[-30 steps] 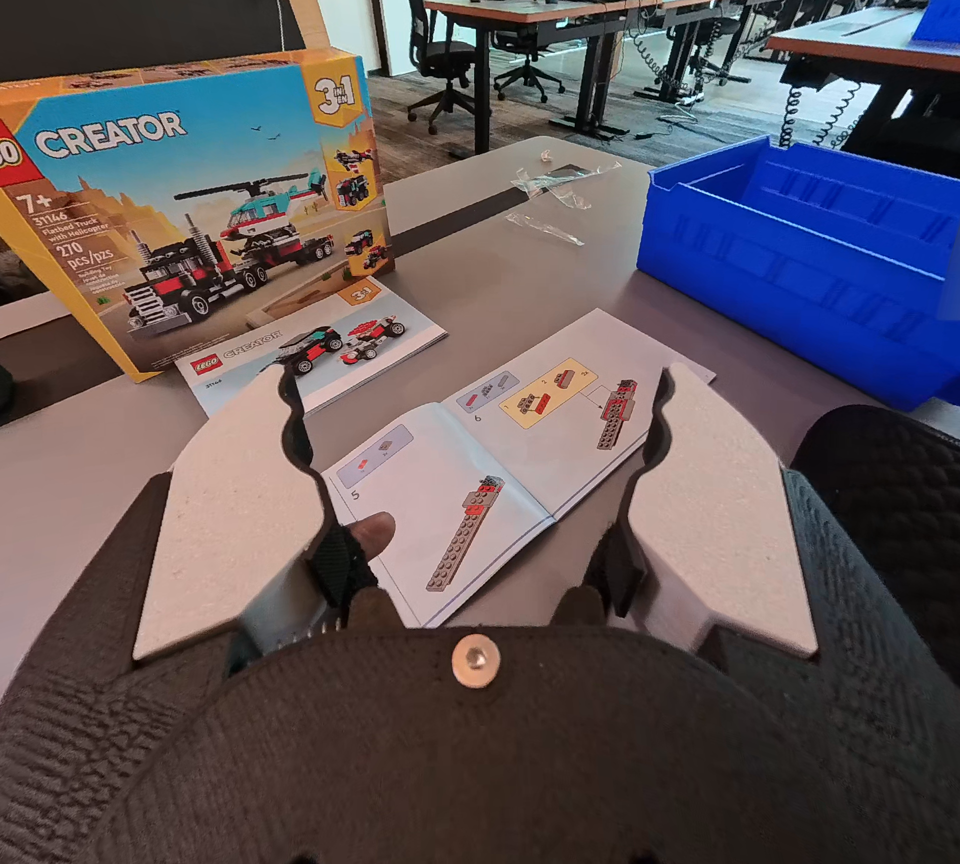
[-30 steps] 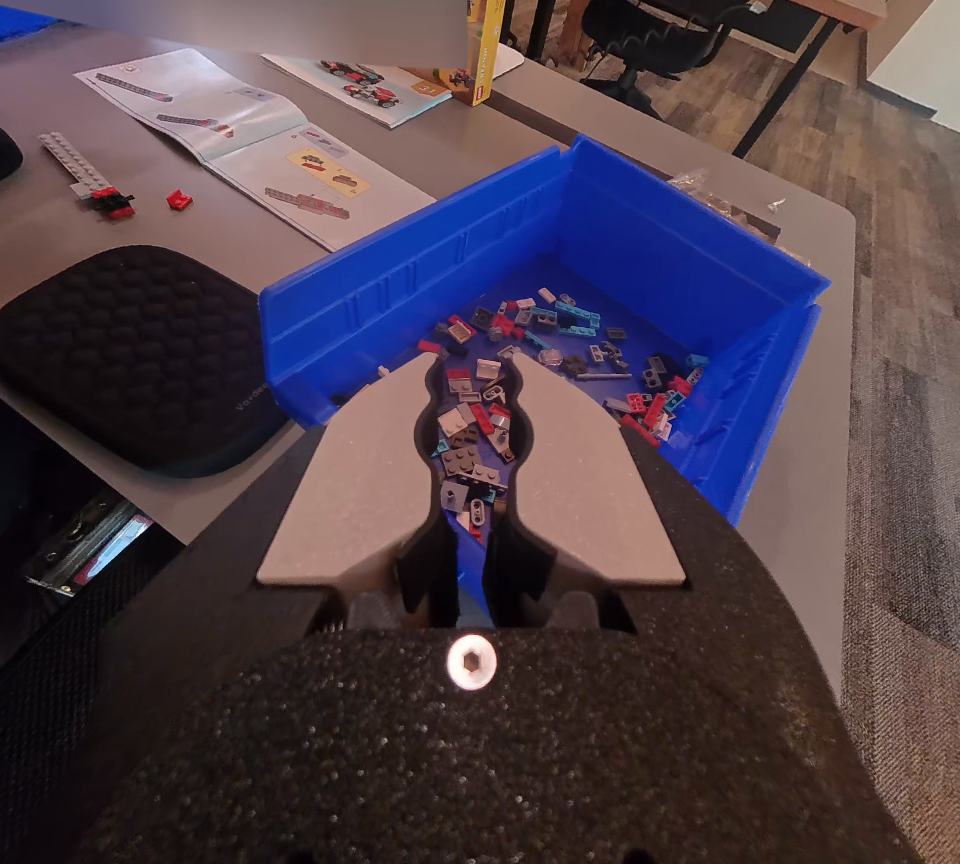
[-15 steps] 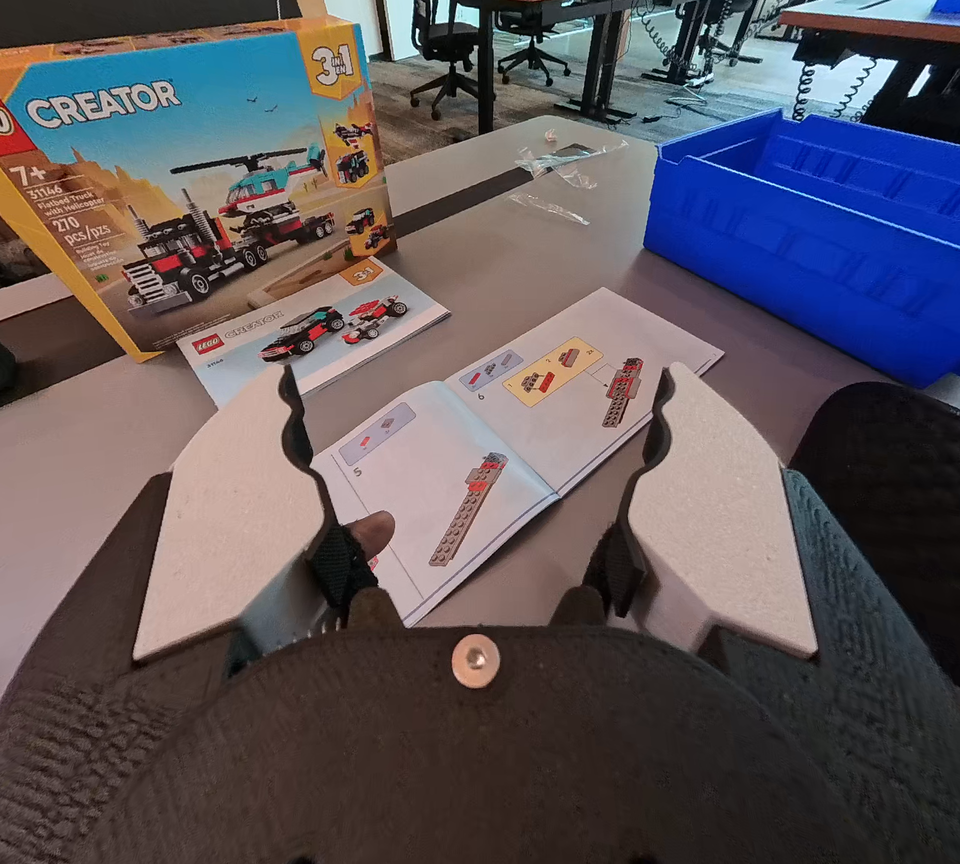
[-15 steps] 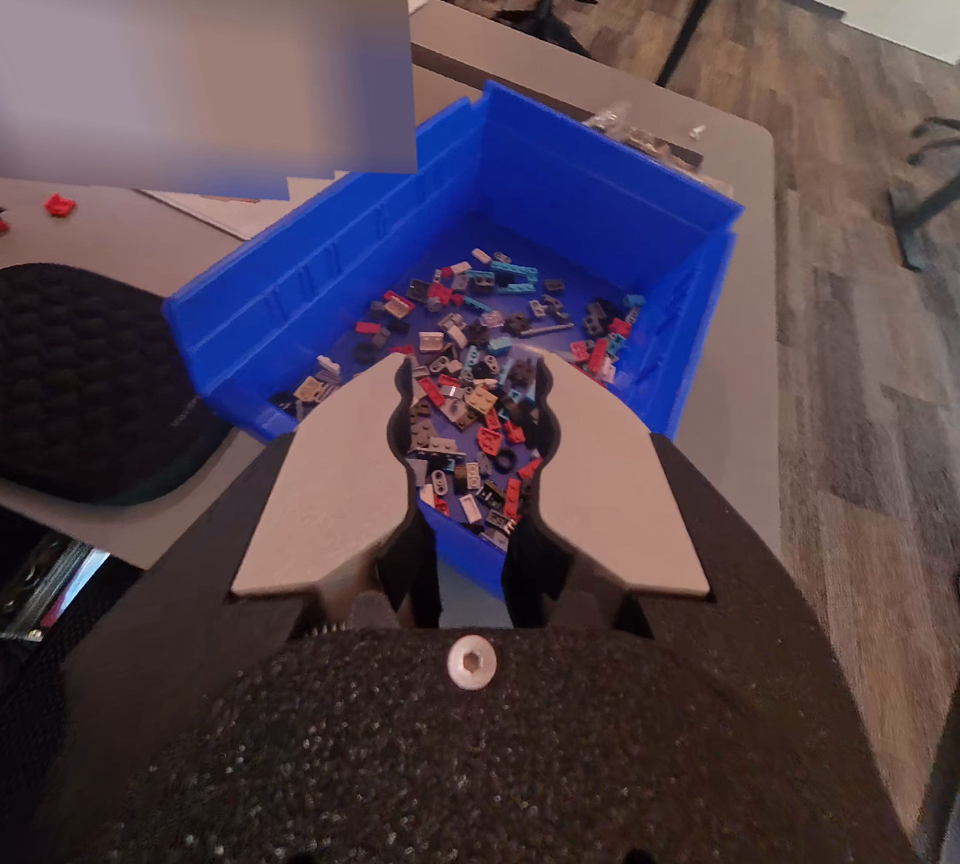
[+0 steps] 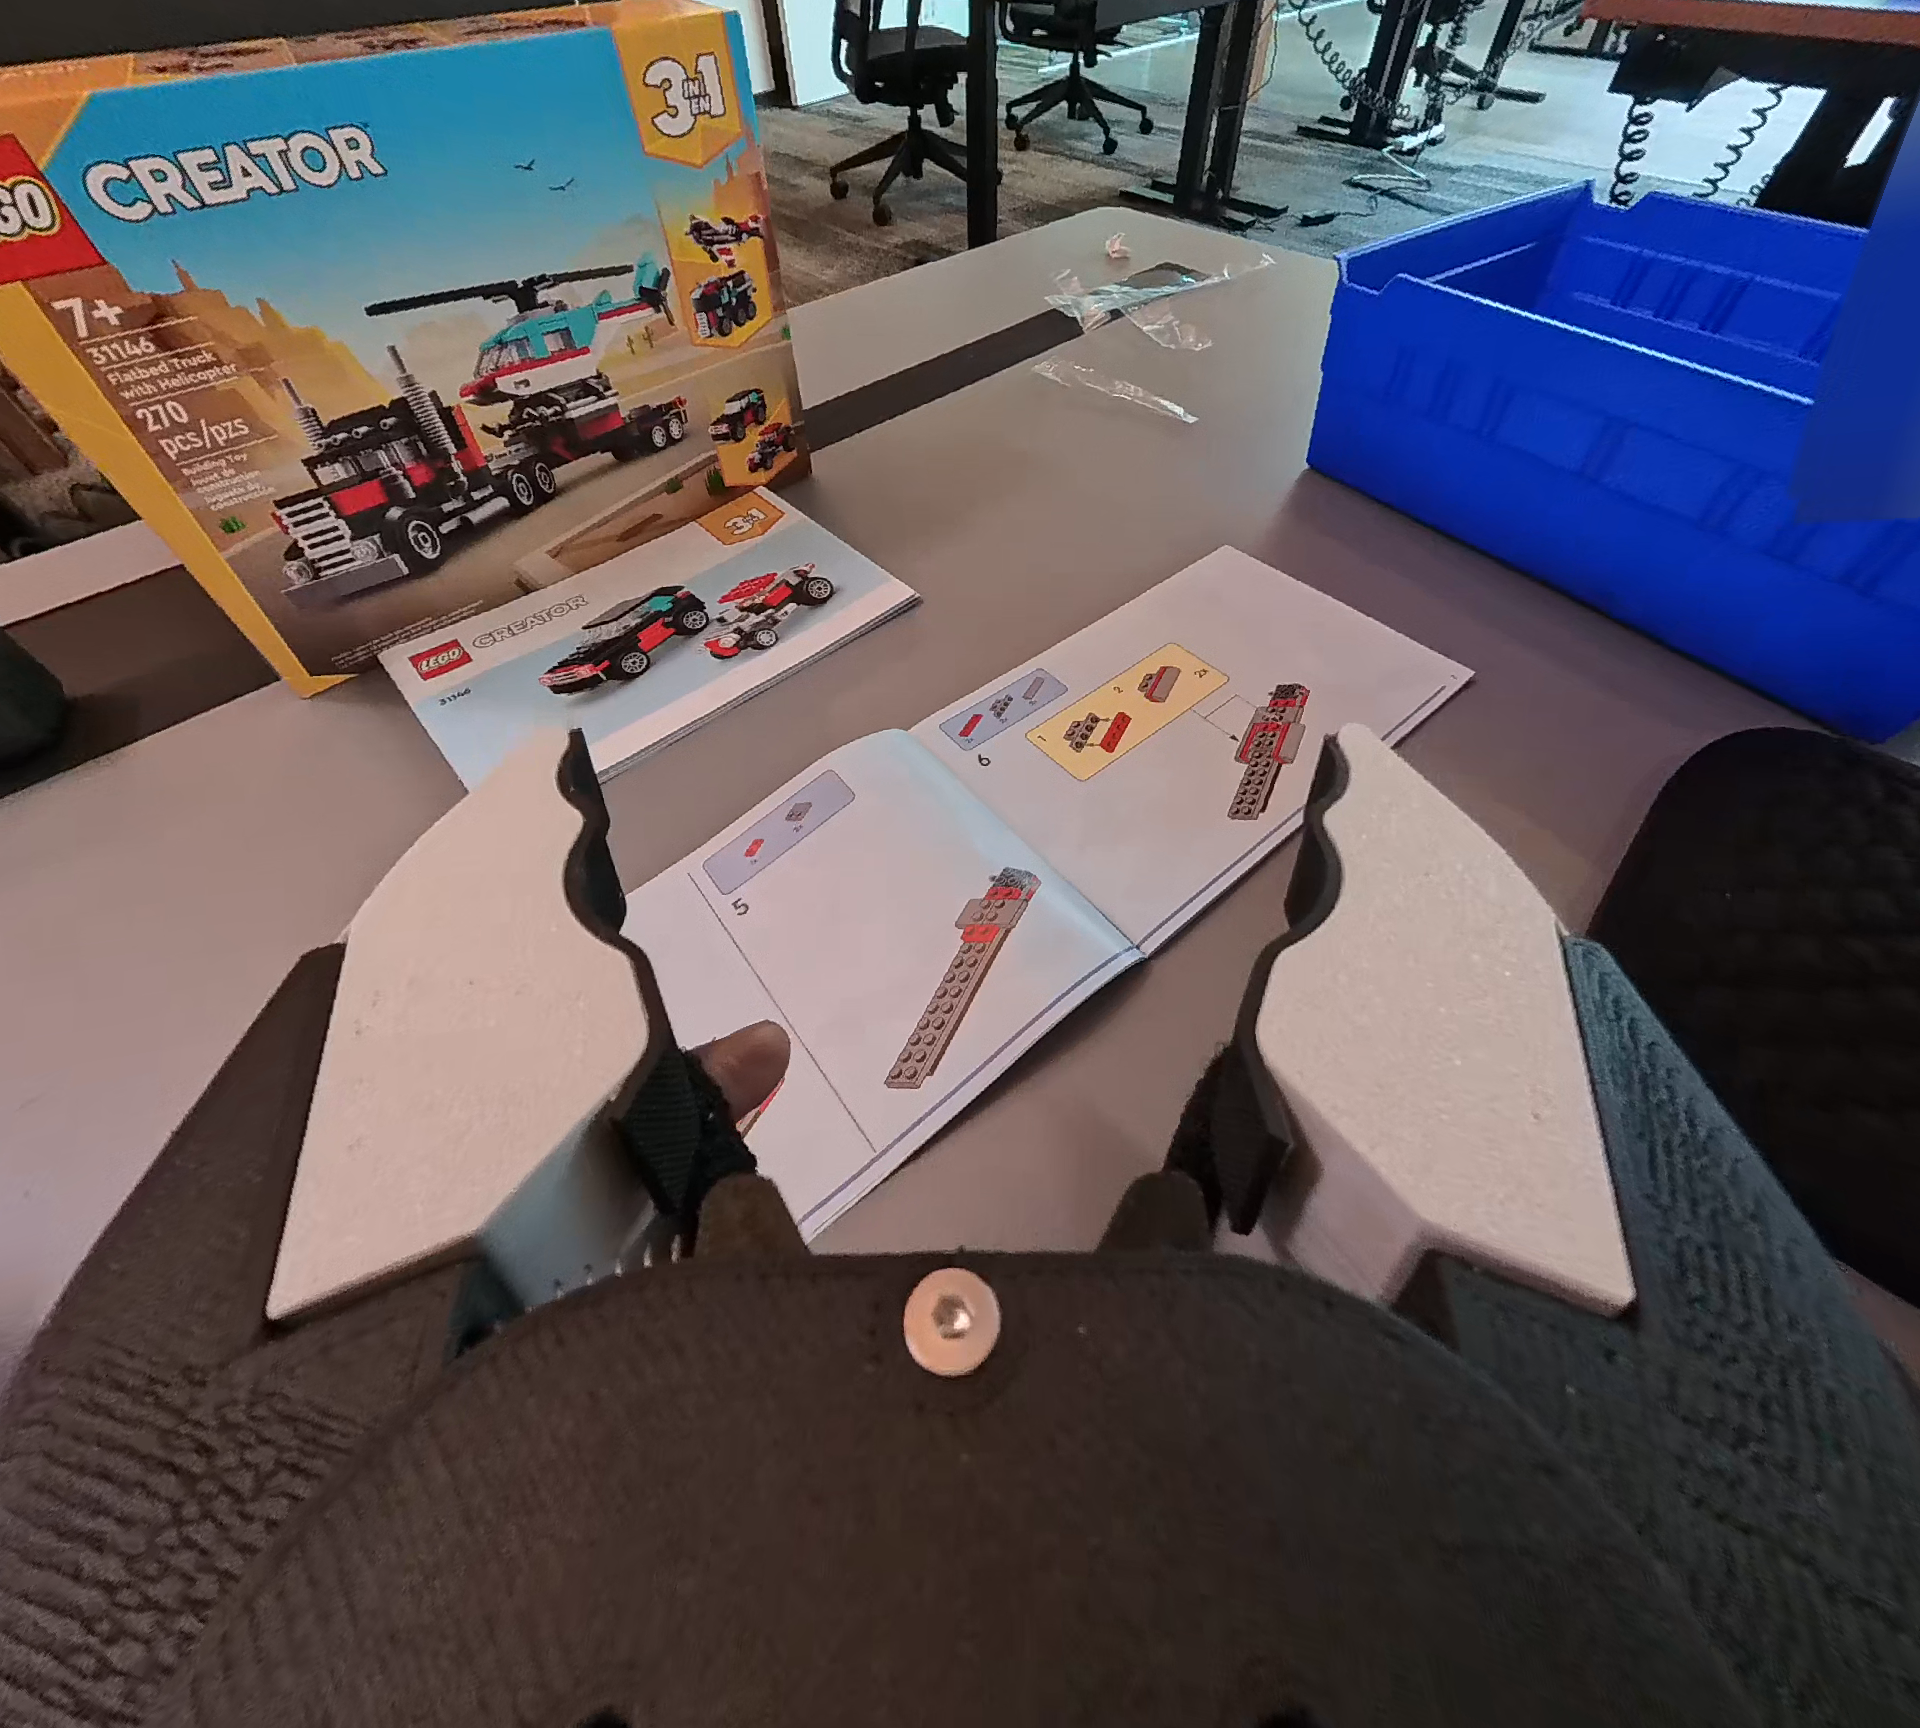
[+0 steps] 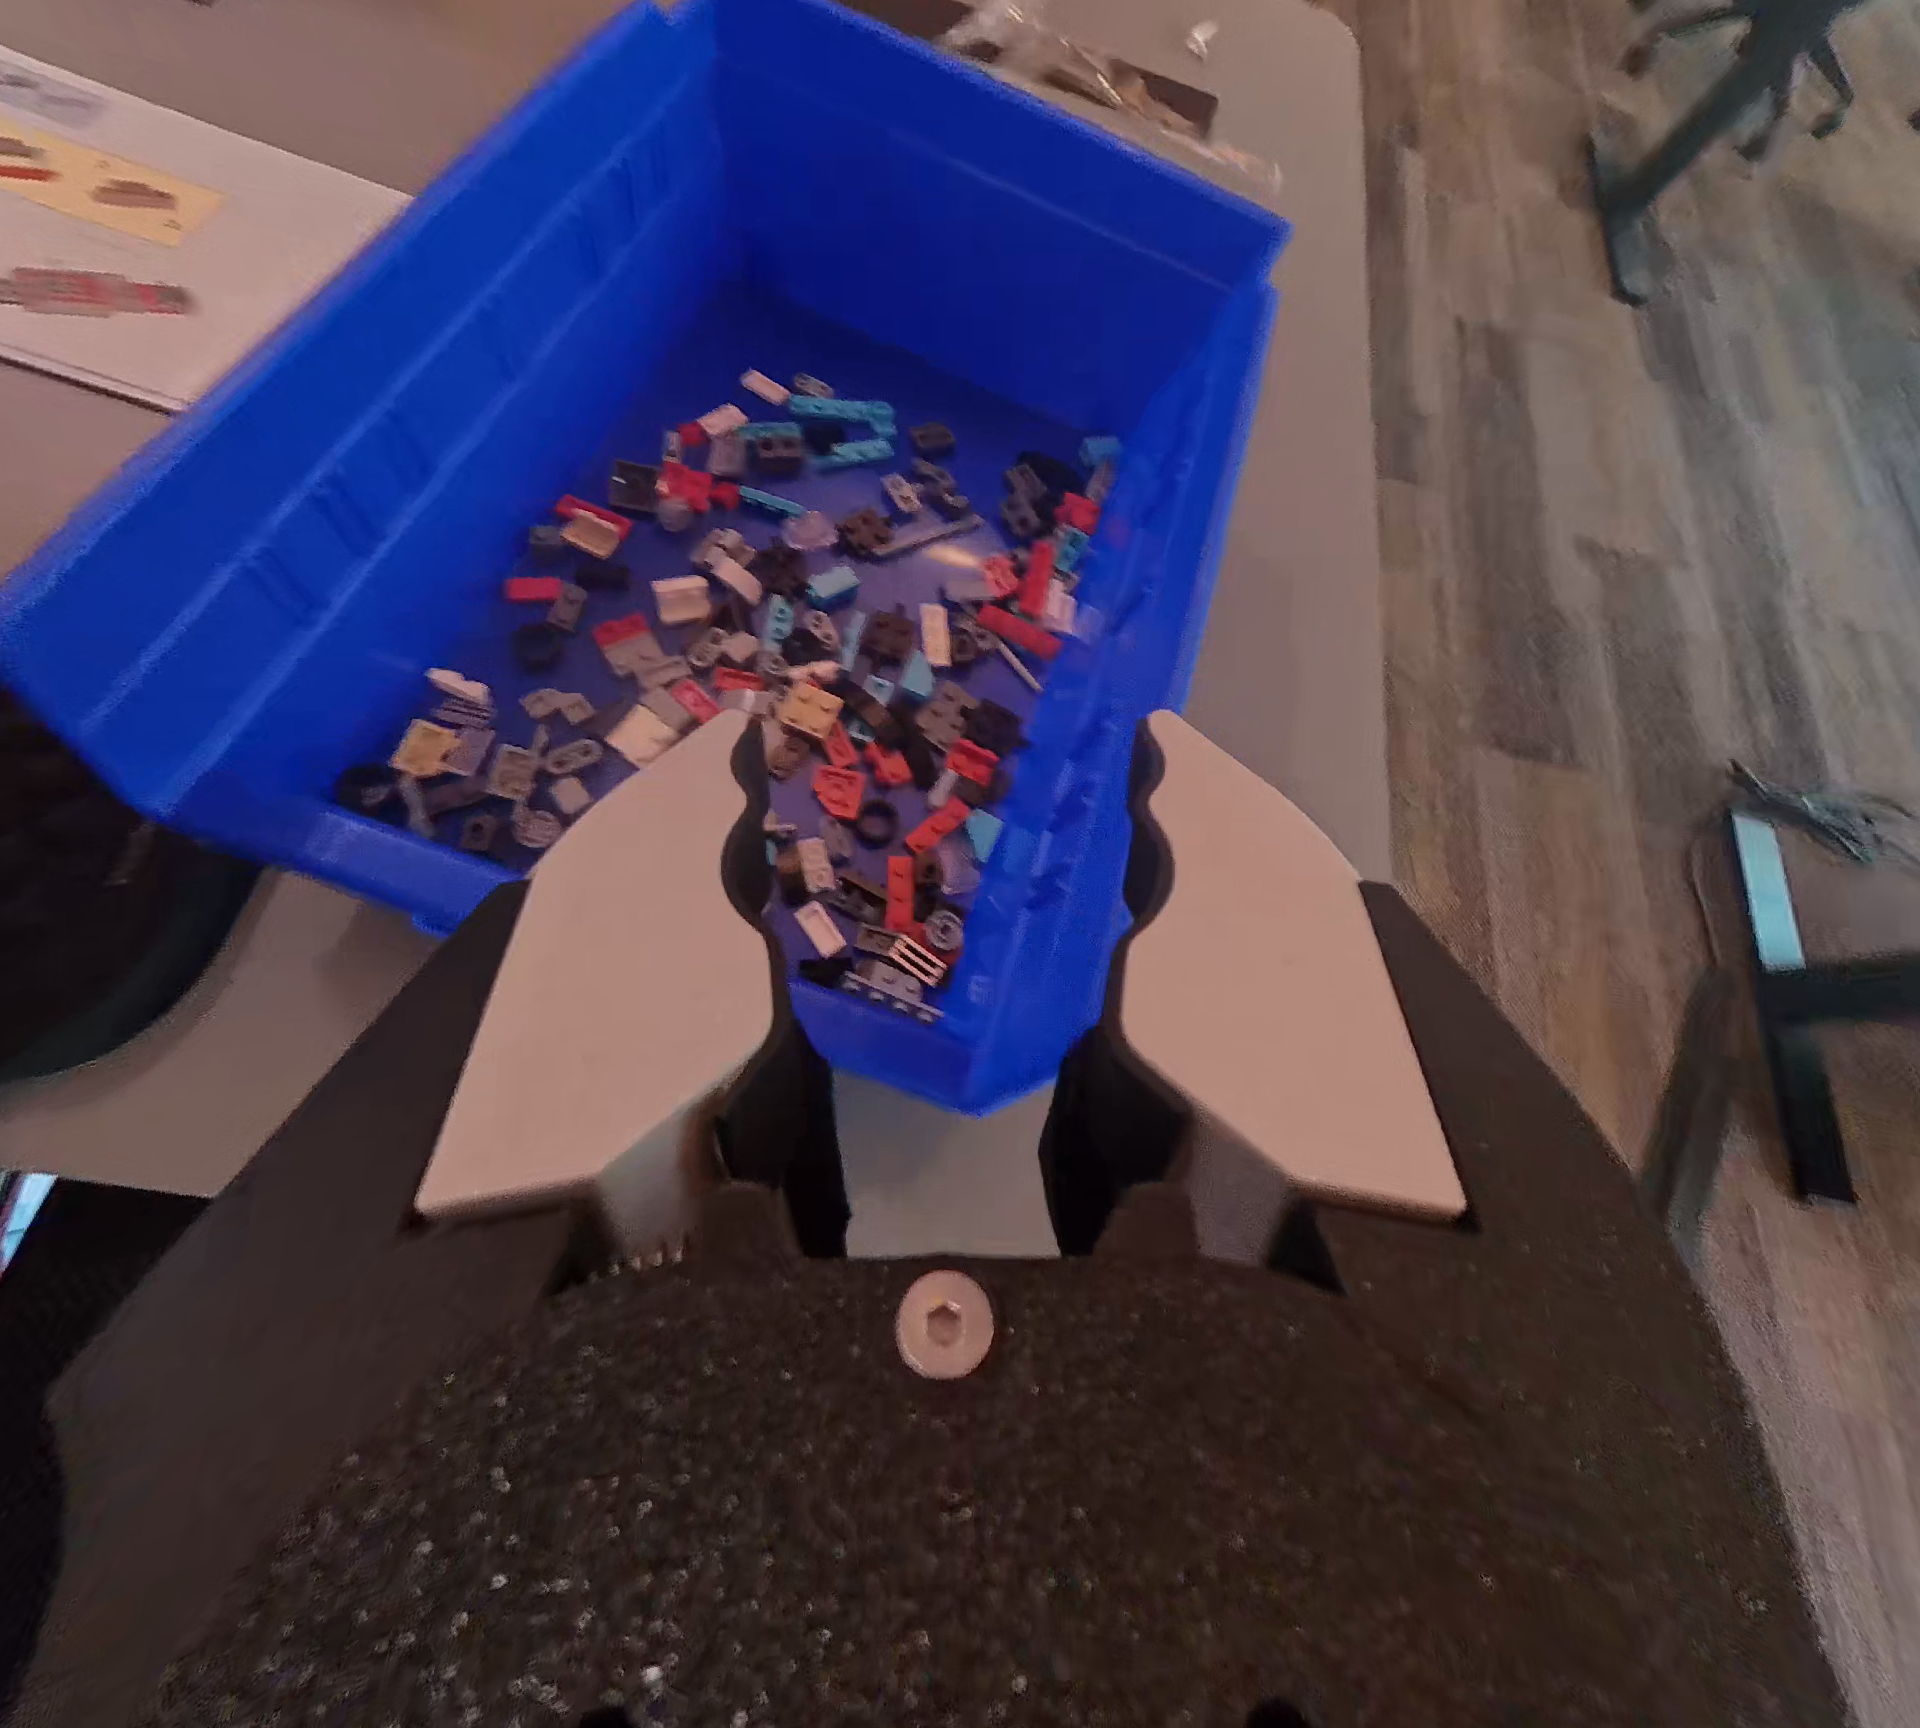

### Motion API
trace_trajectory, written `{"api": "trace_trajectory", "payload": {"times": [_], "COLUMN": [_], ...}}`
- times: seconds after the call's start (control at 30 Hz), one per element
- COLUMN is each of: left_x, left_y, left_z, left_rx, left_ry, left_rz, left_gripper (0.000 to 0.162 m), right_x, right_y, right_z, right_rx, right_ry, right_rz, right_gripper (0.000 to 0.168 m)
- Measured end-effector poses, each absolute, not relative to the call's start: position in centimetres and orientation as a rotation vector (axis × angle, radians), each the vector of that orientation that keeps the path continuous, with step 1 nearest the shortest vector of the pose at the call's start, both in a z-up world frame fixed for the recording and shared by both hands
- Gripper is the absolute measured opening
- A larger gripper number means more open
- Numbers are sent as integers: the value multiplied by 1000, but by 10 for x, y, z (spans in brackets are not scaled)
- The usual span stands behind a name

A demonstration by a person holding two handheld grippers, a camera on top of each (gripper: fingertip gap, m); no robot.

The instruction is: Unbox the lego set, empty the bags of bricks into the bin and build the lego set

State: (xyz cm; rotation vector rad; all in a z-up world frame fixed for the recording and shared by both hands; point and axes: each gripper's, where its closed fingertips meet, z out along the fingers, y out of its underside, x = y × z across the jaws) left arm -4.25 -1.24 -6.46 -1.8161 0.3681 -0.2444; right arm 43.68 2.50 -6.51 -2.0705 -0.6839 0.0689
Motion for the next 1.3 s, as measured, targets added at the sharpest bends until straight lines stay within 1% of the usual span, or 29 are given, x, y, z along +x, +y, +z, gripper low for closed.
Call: {"api": "trace_trajectory", "payload": {"times": [0.1, 0.17, 0.23, 0.37, 0.4, 0.43, 0.47, 0.5, 0.57, 0.7, 0.77, 0.8, 0.9, 1.0, 1.1, 1.23, 1.3], "left_x": [-45, -47, -49, -53, -54, -56, -58, -60, -64, -69, -70, -70, -72, -78, -83, -82, -81], "left_y": [-14, -15, -16, -20, -22, -23, -24, -24, -25, -25, -25, -25, -26, -29, -31, -31, -32], "left_z": [-65, -65, -66, -68, -68, -69, -70, -71, -70, -68, -71, -73, -78, -78, -78, -82, -82], "left_rx": [-1815, -1811, -1807, -1805, -1805, -1806, -1809, -1810, -1805, -1788, -1789, -1791, -1799, -1803, -1795, -1803, -1802], "left_ry": [370, 367, 359, 344, 342, 341, 338, 334, 326, 311, 309, 308, 313, 313, 293, 299, 308], "left_rz": [-235, -237, -241, -238, -236, -234, -232, -230, -229, -233, -237, -239, -245, -215, -231, -237, -230], "left_gripper": [125, 125, 125, 125, 125, 125, 125, 125, 125, 124, 124, 124, 124, 124, 124, 124, 124], "right_x": [464, 474, 471, 469, 465, 463, 468, 473, 466, 435, 420, 418, 424, 423, 433, 453, 456], "right_y": [37, 49, 63, 86, 90, 93, 96, 99, 104, 104, 104, 107, 111, 110, 115, 122, 125], "right_z": [-71, -77, -85, -109, -117, -125, -131, -132, -120, -62, -46, -48, -67, -70, -84, -119, -125], "right_rx": [-2186, -2282, -2351, -2501, -2531, -2569, -2610, -2615, -2575, -2391, -2299, -2300, -2432, -2402, -2432, -2507, -2508], "right_ry": [-637, -628, -653, -764, -791, -814, -833, -879, -915, -908, -976, -993, -908, -892, -863, -842, -820], "right_rz": [-48, -39, 34, -44, -27, -19, -84, -158, -194, -361, -478, -469, -304, -284, -242, -181, -153], "right_gripper": [70, 66, 56, 53, 47, 38, 24, 18, 14, 6, 7, 7, 6, 6, 9, 15, 18]}}
